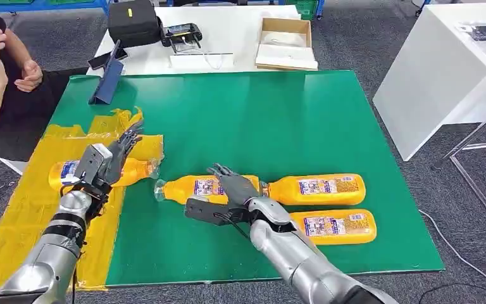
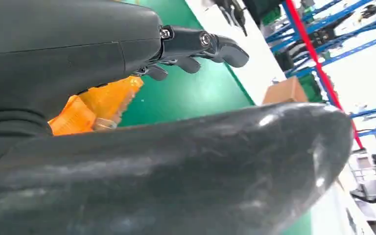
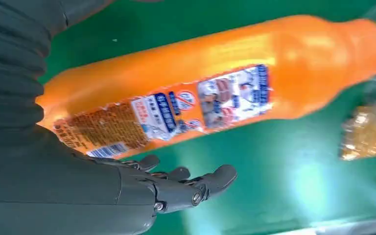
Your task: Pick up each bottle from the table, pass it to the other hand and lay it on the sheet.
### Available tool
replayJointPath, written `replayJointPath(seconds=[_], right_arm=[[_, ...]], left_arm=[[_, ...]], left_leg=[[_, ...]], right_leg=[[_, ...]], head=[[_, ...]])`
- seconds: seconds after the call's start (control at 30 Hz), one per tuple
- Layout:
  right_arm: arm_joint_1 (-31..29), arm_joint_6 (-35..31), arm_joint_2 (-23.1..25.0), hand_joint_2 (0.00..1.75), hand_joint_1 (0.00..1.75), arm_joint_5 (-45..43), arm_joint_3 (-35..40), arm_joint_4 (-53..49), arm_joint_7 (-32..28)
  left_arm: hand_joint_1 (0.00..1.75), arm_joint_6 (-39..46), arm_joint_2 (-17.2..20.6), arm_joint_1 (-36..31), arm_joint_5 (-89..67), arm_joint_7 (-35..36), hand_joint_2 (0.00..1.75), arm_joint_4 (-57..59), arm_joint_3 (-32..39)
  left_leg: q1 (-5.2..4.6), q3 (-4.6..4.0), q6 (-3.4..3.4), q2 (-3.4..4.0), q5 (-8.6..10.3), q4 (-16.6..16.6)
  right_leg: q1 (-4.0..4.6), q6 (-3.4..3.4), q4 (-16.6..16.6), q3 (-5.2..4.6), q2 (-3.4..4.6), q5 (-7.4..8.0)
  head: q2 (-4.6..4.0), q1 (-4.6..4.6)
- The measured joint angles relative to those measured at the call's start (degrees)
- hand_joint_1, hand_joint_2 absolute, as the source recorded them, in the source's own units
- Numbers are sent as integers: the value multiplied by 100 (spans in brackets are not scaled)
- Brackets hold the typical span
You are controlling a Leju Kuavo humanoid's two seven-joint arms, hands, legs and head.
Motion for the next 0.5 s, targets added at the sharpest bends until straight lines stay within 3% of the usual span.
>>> replayJointPath(seconds=[0.5], right_arm=[[-342, 419, 0, 175, 0, 538, 284, 459, 619]], left_arm=[[0, -227, -112, 199, -65, -217, 0, -142, 13]], left_leg=[[0, 0, 0, 0, 0, 0]], right_leg=[[0, 0, 0, 0, 0, 0]], head=[[0, 2]])
